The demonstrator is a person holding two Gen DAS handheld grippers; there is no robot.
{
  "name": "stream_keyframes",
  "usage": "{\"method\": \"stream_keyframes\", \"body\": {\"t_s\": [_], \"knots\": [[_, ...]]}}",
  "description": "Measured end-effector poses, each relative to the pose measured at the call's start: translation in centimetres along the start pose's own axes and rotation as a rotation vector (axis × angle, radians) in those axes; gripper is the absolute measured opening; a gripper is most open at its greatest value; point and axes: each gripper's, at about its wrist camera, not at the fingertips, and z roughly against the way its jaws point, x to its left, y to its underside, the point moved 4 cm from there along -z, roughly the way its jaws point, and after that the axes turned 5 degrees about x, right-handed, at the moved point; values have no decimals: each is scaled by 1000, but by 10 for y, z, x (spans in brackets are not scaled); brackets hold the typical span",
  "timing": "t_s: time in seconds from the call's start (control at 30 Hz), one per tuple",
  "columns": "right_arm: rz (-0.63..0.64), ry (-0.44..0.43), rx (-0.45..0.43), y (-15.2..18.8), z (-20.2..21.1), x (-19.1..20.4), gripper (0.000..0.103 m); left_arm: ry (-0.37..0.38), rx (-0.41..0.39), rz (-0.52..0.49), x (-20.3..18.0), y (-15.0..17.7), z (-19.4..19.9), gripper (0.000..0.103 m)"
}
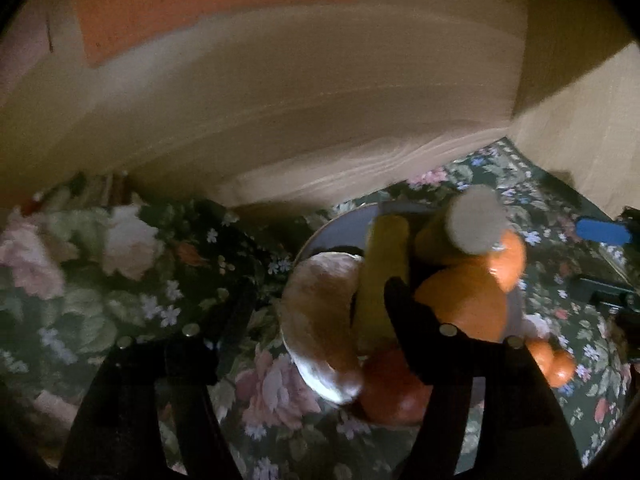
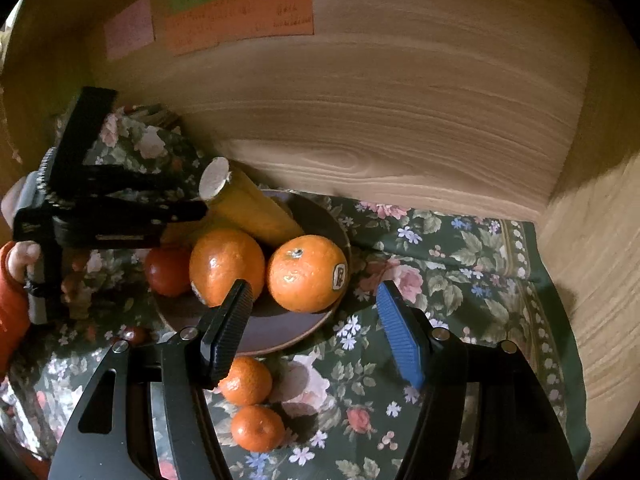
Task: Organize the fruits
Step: 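Lower the bread roll onto the plate and open the left tool, then grasp a small mandarin with the right tool while the left tool grasps a dark red grape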
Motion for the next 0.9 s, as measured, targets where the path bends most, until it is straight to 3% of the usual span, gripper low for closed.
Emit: {"method": "stream_keyframes", "body": {"t_s": [0.3,0.83,0.9], "knots": [[-14,-18,8,24,11,8,61,25,-46,43,-11,35,49,71],[-43,-76,127,78,-3,25,61,98,79,78,-35,121,46,71],[-38,-77,137,79,-7,26,57,105,88,76,-39,125,44,70]]}}
